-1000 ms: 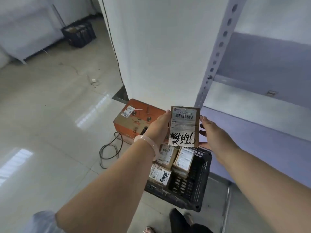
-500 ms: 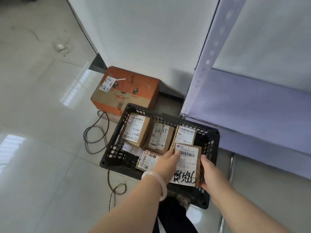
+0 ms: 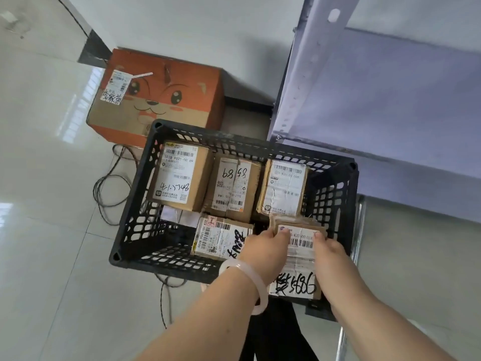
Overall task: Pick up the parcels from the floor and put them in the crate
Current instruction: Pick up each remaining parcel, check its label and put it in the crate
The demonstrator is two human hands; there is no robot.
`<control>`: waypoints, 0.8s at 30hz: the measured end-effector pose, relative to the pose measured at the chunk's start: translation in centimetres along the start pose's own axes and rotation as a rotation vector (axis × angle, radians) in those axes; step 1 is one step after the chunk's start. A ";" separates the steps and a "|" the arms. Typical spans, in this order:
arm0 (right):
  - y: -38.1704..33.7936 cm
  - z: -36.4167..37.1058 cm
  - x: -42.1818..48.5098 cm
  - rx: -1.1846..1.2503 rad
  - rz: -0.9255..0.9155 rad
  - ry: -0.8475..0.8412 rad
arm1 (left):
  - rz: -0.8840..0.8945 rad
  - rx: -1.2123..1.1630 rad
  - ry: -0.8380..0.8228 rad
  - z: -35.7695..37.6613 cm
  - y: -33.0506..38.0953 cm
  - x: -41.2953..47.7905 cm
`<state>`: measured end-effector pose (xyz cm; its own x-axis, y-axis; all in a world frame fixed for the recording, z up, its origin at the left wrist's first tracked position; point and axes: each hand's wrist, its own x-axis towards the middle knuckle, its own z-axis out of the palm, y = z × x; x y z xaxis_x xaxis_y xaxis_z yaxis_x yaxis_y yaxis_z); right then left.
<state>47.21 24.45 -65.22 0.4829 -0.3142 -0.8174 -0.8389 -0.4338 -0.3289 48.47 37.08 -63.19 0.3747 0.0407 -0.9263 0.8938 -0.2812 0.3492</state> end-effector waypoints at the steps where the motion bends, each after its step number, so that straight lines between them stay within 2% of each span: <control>1: -0.1 0.1 -0.1 -0.014 0.008 -0.003 | 0.005 0.007 -0.004 -0.3 0.3 -0.3; 5: -0.5 0.3 -0.2 -0.045 0.043 -0.012 | -0.037 0.049 -0.027 -1.1 1.3 -0.4; 10: 0.4 -0.3 -0.9 -0.052 -0.017 0.032 | 0.077 0.118 -0.025 -1.1 1.7 -1.3; 13: 0.8 -0.2 -1.6 -0.028 -0.029 0.003 | 0.031 0.116 -0.066 -1.0 1.2 -1.2; 21: -0.7 1.1 2.0 0.075 0.105 -0.065 | -0.061 0.012 -0.047 -0.3 0.2 2.2; 24: -0.4 1.9 3.4 0.035 0.159 -0.104 | -0.081 -0.021 -0.028 0.1 -0.3 3.4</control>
<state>48.70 25.13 -68.73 0.3166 -0.2869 -0.9041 -0.9115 -0.3557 -0.2064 49.46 37.18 -66.43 0.2940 0.0352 -0.9551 0.9261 -0.2575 0.2756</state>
